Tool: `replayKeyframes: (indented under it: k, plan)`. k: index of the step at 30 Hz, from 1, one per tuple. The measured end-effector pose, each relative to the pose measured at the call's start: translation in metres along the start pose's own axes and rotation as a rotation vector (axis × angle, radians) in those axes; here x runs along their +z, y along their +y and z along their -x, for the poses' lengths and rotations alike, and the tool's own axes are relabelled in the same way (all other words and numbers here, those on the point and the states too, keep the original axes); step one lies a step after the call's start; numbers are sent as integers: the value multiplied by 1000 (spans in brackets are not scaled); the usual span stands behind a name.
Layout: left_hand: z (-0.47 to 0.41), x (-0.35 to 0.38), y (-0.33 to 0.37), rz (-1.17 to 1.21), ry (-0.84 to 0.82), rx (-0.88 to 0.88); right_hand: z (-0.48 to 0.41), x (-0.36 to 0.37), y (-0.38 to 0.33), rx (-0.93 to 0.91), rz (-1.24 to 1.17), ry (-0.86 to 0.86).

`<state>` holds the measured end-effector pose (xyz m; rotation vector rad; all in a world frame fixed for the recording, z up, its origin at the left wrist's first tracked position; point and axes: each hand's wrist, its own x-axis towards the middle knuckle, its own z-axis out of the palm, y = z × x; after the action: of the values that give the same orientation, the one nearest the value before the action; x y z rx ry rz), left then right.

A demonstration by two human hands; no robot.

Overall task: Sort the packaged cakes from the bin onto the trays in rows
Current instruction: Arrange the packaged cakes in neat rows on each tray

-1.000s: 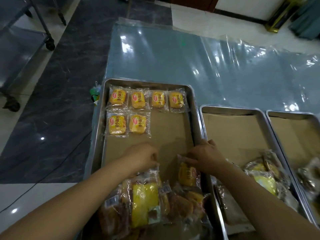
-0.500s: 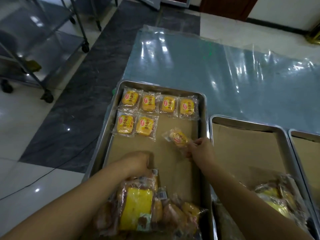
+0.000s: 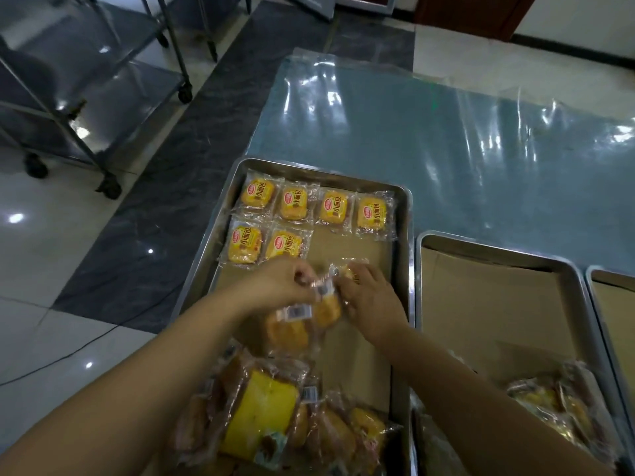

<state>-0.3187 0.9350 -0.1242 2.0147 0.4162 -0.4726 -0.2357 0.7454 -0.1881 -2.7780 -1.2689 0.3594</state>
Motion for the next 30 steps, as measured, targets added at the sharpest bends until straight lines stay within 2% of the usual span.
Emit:
replayKeyframes:
  k: [4, 6, 10, 13, 16, 20, 28, 30]
  plan:
    - [-13, -9, 19, 443, 187, -8, 11, -8, 14, 51, -170, 128]
    - [-21, -4, 20, 540, 275, -26, 17, -12, 20, 63, -215, 206]
    - [-37, 16, 18, 329, 585, 129, 23, -21, 26, 43, -185, 356]
    - [-50, 31, 15, 2, 673, 289, 21, -21, 28, 90, -197, 417]
    - [-57, 46, 3, -420, 609, 413, 20, -16, 29, 127, -215, 431]
    - [-56, 61, -11, -703, 475, 423, 19, -10, 30, 115, -201, 432]
    - [-56, 66, -22, -748, 473, 378, -1, -13, 33, 107, -131, 478]
    - [-57, 66, -23, -727, 456, 374, -8, -13, 33, 123, -115, 364]
